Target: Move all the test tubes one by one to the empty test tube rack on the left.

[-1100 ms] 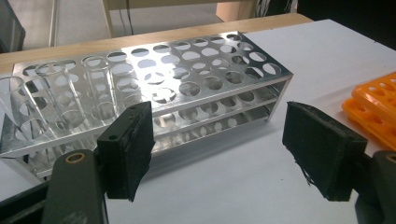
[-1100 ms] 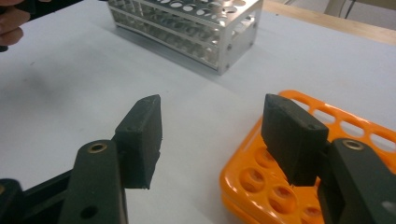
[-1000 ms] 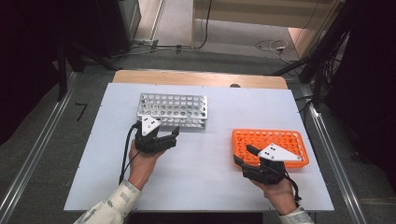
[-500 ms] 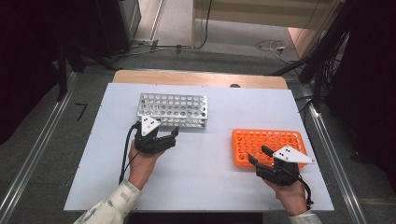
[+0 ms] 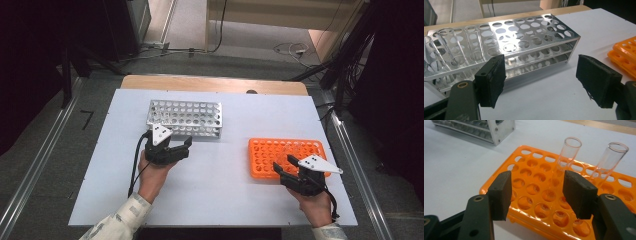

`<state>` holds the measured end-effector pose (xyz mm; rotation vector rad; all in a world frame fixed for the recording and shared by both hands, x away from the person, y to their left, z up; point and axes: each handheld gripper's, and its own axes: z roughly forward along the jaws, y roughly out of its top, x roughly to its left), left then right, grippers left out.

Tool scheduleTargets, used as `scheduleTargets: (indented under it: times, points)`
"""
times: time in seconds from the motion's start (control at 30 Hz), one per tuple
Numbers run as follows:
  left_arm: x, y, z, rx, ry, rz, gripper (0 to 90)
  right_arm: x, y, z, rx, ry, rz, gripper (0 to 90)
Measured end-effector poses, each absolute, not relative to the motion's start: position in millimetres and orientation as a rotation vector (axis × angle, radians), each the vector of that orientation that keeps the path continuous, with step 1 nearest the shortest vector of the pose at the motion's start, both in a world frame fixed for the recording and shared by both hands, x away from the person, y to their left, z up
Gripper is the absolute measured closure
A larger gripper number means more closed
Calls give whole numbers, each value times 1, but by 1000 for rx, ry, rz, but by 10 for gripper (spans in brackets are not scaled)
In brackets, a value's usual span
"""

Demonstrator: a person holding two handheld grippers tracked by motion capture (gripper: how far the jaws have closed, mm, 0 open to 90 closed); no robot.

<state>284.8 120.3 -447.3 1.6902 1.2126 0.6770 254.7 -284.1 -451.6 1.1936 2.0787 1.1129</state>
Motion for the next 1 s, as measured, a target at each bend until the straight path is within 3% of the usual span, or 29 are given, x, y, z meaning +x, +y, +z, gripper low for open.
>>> scheduleTargets:
  times: [0.43,1.0]
  points:
    - [284,119,-447,1691,1209,684,237,263,-288,-457,1229,2046,1099,428]
    - [283,117,-447,1691,1204,683,240,285,-286,-467,1262,1998,1060,580]
